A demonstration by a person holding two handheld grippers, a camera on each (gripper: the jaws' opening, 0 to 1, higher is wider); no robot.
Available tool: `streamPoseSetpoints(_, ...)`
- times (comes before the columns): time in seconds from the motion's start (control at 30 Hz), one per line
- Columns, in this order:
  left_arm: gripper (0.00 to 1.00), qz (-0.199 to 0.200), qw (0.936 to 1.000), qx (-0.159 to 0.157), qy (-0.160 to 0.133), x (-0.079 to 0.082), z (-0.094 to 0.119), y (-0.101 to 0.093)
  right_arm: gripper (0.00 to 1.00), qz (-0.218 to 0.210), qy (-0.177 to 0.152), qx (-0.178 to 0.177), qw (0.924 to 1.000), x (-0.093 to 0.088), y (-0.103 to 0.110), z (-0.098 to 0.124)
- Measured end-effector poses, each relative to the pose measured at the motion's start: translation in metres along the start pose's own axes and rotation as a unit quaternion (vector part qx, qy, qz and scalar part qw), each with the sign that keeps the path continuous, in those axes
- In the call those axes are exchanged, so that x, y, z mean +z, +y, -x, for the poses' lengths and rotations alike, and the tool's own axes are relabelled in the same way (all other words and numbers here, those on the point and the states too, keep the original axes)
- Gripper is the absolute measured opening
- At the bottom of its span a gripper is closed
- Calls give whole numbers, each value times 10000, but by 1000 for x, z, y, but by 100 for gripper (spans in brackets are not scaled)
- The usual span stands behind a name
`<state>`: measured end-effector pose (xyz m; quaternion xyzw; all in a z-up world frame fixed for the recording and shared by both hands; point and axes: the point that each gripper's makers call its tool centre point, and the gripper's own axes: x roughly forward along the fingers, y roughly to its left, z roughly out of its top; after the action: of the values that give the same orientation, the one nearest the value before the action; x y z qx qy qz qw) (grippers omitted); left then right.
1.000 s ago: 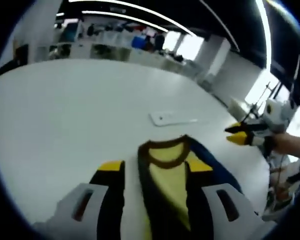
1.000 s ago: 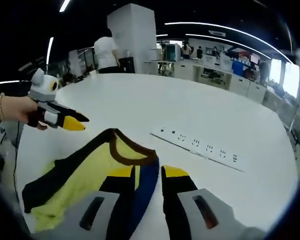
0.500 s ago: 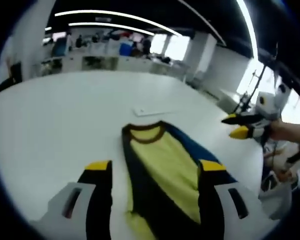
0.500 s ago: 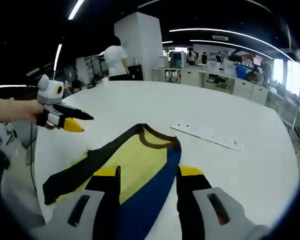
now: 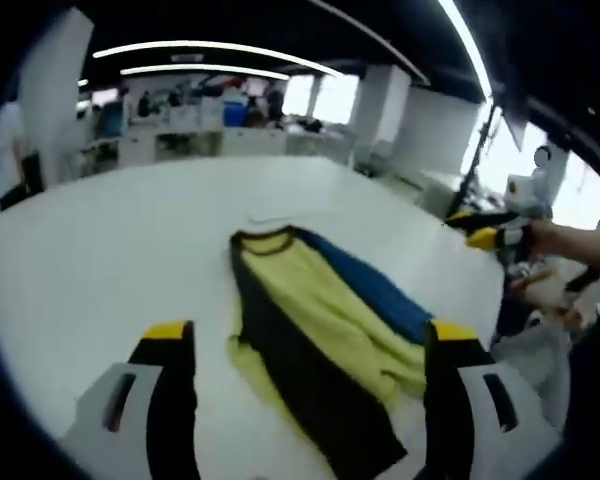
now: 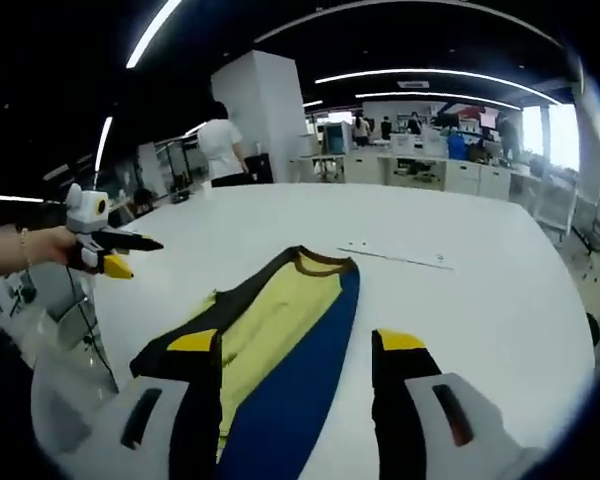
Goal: Fold the garment on the visible template until the final outline fits inside the template.
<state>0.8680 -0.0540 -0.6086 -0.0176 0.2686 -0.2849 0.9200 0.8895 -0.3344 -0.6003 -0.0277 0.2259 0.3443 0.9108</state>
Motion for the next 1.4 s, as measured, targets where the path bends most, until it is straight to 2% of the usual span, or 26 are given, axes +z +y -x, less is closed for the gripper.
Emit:
streamPoseSetpoints(0.13,99,-50,9999,62,-81,-6,29,-12,67,-66,-87,-46,9999,-5,12,28)
streamPoseSetpoints(0.2,99,-175,9998,80,-57,-10,40,-18,70,-81,-86,-78,9999,-10,18,40)
streamPoseSetpoints(0.3,99,-698,9969,137,321,-26,60,-26,75,-110,-53,-117,9999,-18,24,52)
streamPoseSetpoints(0.4,99,-580,9979,160,226,-29,74,-33,84,-19,164,-99,9998,-34,34,64)
streamPoseSetpoints(0.5,99,-318,9994,169,17,-28,87,-39,88,-37,232,-95,9997,-43,42,76)
streamPoseSetpoints(0.67,99,-247,9993,280,18,-37,105,-39,94,-131,168,-130,9997,-46,48,97)
streamPoseSetpoints(0.8,99,-160,9993,341,-3,-41,117,-39,100,-323,-60,-203,9993,-40,47,113)
streamPoseSetpoints(0.93,99,-83,9990,428,8,-45,127,-38,100,-313,-74,-154,9994,-39,48,124)
streamPoseSetpoints(1.1,99,-56,9986,527,1,-46,134,-36,99,-251,39,-137,9996,-47,47,129)
streamPoseSetpoints(1.23,99,-33,9984,568,25,-45,133,-33,87,-590,65,-91,9982,-57,45,126)
streamPoseSetpoints(1.4,99,-30,9985,537,59,-43,125,-34,86,-645,159,-99,9977,-65,44,121)
